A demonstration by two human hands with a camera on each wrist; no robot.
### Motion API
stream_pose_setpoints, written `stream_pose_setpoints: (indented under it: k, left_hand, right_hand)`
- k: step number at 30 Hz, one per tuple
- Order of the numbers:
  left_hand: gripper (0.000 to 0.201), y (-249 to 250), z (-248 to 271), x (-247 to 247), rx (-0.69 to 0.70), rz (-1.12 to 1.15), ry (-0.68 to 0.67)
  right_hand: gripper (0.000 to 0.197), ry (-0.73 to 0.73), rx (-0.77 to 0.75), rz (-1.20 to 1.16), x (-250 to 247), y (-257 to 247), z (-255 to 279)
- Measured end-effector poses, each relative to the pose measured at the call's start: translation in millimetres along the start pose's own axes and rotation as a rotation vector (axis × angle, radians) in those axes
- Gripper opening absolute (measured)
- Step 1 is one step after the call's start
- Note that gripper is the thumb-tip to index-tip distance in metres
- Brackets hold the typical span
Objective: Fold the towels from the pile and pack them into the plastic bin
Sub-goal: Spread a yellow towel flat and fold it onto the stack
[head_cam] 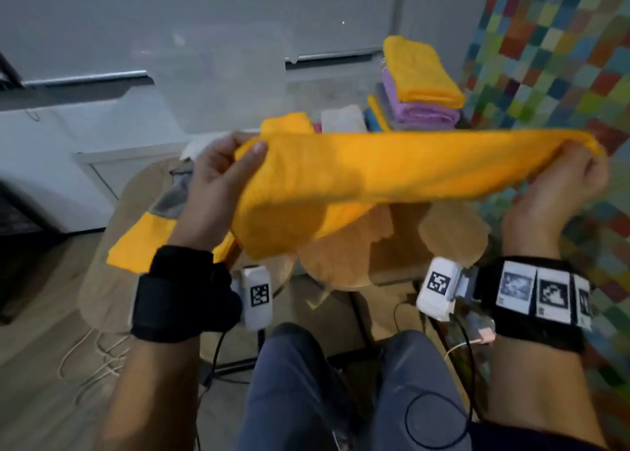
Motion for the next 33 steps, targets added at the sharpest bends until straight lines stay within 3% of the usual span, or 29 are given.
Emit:
stream_pose_setpoints:
  k: [2,4,6,8,11,13,15,19,27,29,33]
  left_hand:
    - [0.009,-12,26,6,-0.189,0.089,-0.056]
    - [0.009,-24,46,8,-0.360,0.164,-0.094]
    - [0.008,-35,56,6,-0.457,0.205,-0.114]
    - [0.012,-54,58,1,-0.512,0.178,-0.036]
    - [0.014,-90,58,-6,-0.545,-0.168,0.055]
    - [0.021,-112,64,-7,-0.516,-0.393,-0.063]
    - [0.018,-127,74,-8,-0.502,-0.526,-0.191]
    - [0.021,-133,89,-13,-0.441,-0.664,-0.204]
    - [0.017,-133,70,-38,-0.363,-0.649,0.117]
    - [0.018,-131,62,-37,-0.368,-0.701,0.141]
    - [0.030,-136,57,-32,-0.472,-0.840,0.096]
  right_hand:
    - [0.033,0.056,0.120,0.055,-16,20,7]
    - [0.036,0.075,0.104,0.202,-25,33,12]
    - [0.038,0.007,0.070,0.365,-25,42,13]
    - [0.040,-0.118,0.086,0.588,-20,54,15]
    - [0.039,-0.359,0.181,0.975,-9,81,27]
    - [0.030,-0.528,0.269,1.144,-5,103,39]
    - [0.024,-0.601,0.275,1.231,-7,118,47]
    - [0.028,-0.481,0.161,1.335,-15,122,39]
    - [0.033,-0.211,0.036,1.219,-13,89,11]
    - [0.031,-0.225,-0.013,1.223,0,91,3]
    - [0.033,-0.389,0.043,1.415,10,118,-7]
Point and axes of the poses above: each hand's wrist, its own z-axis away from the middle knuckle, its own x-axis out of the palm, y = z × x, the point moved 2 cm from there along -z, towards the middle knuckle, and after that the axes turned 12 degrees about x, right-handed, at the moved point
